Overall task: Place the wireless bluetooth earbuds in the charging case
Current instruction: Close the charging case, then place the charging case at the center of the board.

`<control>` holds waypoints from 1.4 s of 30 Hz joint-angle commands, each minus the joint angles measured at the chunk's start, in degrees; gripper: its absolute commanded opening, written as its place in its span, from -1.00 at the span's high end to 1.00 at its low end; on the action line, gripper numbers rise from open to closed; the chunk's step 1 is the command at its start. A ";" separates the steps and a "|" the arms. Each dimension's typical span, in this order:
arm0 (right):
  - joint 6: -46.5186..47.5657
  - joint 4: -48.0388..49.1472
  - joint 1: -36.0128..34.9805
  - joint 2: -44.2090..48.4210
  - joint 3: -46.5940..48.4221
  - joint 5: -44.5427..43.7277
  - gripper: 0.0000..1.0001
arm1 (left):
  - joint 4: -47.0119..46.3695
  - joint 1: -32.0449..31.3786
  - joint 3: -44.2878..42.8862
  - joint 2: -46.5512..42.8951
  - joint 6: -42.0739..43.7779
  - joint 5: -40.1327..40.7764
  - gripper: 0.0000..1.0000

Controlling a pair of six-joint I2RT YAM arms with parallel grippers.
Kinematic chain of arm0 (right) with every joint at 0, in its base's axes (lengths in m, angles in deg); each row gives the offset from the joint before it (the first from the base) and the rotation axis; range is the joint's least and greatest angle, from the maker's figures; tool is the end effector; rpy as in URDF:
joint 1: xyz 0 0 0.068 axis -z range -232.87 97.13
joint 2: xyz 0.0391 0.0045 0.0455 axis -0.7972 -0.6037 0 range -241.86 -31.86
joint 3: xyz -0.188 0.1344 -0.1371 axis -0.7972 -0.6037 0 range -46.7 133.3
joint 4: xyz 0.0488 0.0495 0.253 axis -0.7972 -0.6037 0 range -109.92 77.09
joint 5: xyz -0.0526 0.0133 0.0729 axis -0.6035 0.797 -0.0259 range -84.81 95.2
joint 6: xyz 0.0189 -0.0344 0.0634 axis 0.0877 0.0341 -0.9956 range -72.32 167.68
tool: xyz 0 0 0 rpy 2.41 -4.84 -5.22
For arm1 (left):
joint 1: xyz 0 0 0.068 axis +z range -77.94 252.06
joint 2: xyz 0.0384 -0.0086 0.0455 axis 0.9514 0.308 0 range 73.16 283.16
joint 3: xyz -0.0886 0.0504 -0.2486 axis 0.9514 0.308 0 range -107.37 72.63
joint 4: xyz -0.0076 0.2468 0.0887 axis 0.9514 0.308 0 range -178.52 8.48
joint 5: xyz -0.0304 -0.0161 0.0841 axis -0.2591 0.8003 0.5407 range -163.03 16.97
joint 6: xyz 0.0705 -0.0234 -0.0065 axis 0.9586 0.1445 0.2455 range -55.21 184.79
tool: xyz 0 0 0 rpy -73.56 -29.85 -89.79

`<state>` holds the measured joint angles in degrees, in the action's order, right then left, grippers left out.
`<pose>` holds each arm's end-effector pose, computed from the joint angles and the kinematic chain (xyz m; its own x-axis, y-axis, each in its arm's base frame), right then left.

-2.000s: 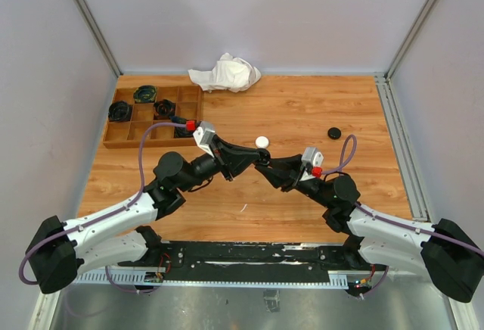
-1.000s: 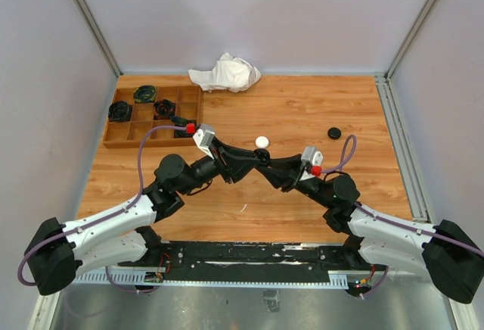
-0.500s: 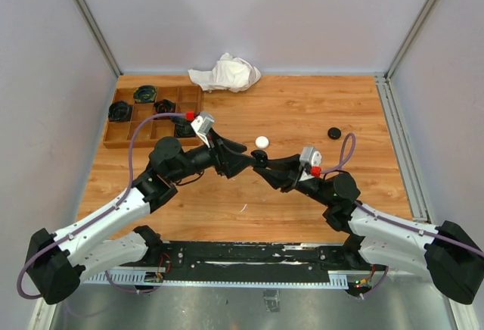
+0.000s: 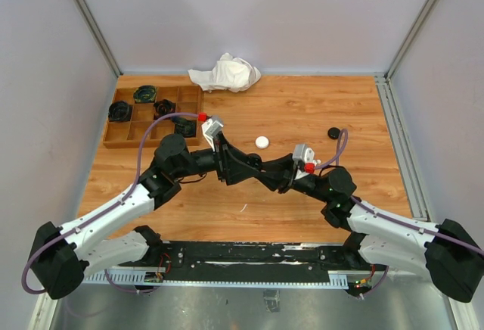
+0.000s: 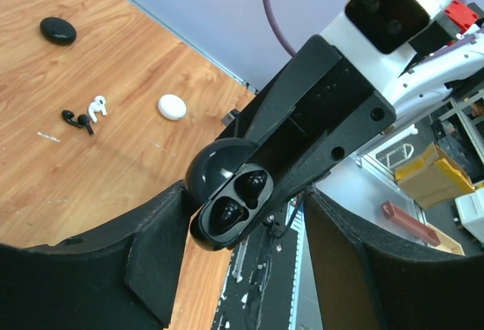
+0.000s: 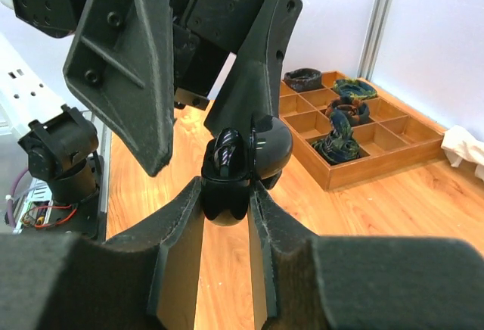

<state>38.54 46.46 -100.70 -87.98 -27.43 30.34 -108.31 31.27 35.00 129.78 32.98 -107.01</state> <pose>0.1338 0.1874 0.2797 0.1056 0.3308 -0.9378 -0.9634 0.2677 -0.0140 0.1702 -0.1931 0.3088 -0.4997 -0.1462 -0.8538 0.8254 0.2186 -0.5205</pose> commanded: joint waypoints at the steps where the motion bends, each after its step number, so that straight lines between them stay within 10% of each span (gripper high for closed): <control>1: -1.03 -2.55 0.34 0.28 2.60 2.41 0.47 | -4.10 0.61 -1.11 -1.20 -0.09 -2.86 -0.28; 15: -4.90 -12.02 1.54 0.56 2.53 3.84 0.45 | -0.13 1.16 0.20 -5.36 3.98 0.23 -0.21; 28: -14.71 -57.90 11.26 7.87 6.40 -9.46 0.43 | 35.15 2.89 -7.12 -6.86 12.29 37.61 -0.50; 42: -26.87 -77.78 35.06 10.46 -1.02 -12.84 0.36 | 40.93 20.87 -6.41 -5.84 17.28 28.41 -0.71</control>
<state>17.25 -24.53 -70.14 -79.63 -24.42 20.20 -68.11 48.88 28.40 124.47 47.38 -74.64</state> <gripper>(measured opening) 0.304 0.851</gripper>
